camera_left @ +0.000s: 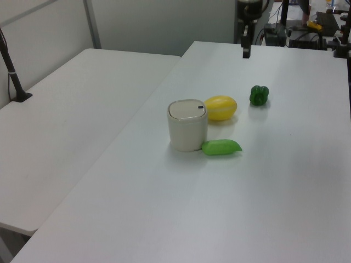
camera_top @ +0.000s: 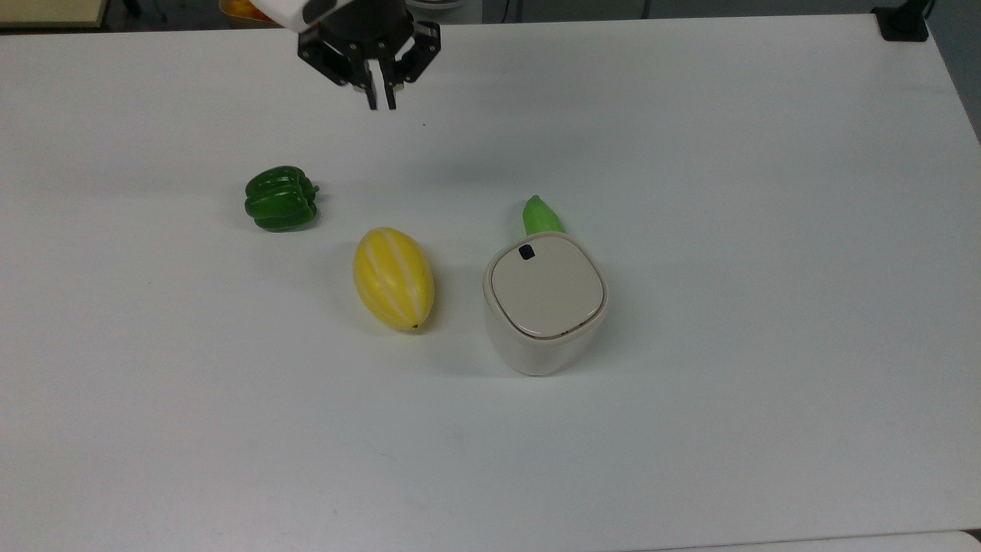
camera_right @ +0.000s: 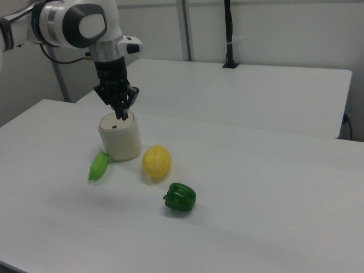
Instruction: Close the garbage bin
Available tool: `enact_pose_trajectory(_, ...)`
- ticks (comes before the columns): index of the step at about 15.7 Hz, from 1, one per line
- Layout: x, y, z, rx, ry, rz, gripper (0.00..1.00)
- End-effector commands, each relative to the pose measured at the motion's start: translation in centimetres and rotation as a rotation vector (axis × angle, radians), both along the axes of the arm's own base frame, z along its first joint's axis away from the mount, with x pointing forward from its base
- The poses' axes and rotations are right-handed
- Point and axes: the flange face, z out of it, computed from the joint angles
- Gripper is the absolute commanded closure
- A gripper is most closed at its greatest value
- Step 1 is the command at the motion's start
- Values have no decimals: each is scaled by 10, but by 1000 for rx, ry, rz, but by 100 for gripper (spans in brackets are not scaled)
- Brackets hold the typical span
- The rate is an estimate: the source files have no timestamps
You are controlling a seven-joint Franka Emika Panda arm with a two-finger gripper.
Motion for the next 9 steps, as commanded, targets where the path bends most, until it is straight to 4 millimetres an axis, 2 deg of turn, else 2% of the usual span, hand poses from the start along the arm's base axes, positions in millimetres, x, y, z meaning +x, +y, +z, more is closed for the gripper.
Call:
enact_pose_trajectory(1, -28, -35, 26, -25, 20, -106, 0)
enact_pose_trajectory(5, -38, -77, 43, -17, -2, -122, 0)
enact_pose_trajectory(9, -53, -101, 54, 1, 20, -91, 0)
